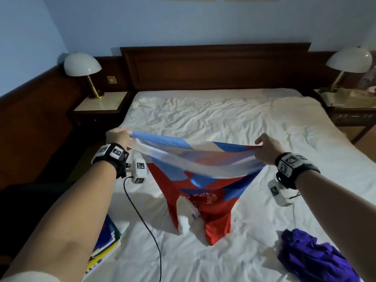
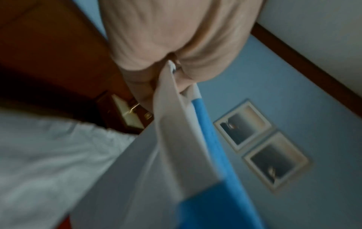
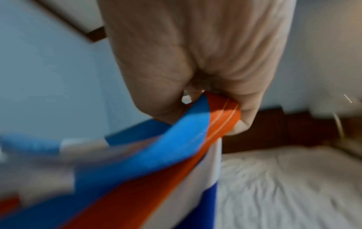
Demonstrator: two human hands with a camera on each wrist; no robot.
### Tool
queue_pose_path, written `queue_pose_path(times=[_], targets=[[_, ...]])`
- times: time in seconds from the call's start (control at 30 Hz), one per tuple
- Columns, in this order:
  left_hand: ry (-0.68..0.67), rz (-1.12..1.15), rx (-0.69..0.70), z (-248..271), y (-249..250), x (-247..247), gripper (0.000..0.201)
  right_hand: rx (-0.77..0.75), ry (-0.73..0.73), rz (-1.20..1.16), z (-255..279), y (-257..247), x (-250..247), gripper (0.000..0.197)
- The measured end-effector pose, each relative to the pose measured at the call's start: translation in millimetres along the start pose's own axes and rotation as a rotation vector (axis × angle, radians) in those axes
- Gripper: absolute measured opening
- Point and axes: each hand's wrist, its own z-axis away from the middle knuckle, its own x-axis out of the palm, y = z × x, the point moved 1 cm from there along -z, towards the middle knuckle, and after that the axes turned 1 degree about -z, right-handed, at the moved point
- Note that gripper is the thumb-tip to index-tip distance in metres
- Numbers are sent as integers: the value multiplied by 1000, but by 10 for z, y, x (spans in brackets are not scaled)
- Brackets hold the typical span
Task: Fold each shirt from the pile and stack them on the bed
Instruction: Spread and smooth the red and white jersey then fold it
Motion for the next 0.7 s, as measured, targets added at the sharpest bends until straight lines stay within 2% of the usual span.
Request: queue_pose_path(times=[0.03, 0.07, 0.13, 0.2, 0.3, 0.37, 0.47, 0.6, 0.7], targets=[[91, -82, 39, -56, 96, -11, 33, -39, -34, 112, -52, -17, -82, 18], [125, -214, 80, -99, 171, -23, 27, -50, -58, 184, -71, -45, -159, 15], [107, -443, 109, -171, 292, -36, 14, -10, -13, 269, -277, -4, -317, 16], [67, -507, 77, -250, 383, -61, 10, 32, 6, 273, -464, 43, -479, 22], [-65, -257, -65, -448, 465, -25, 19, 84, -166, -132, -553, -90, -640, 22], [-117, -112, -143, -623, 521, 53, 21, 113, -210, -411, -657, -192, -695, 17], [-163, -7, -120, -855, 720, 214, 19, 157, -127, -598, -1014, -365, -680, 12], [-38, 103, -71, -1187, 1119, 501, 11, 183, 28, -758, -1654, -605, -690, 21], [-6, 170, 22, -1493, 1543, 664, 22, 150, 129, -812, -2141, -763, -817, 24]])
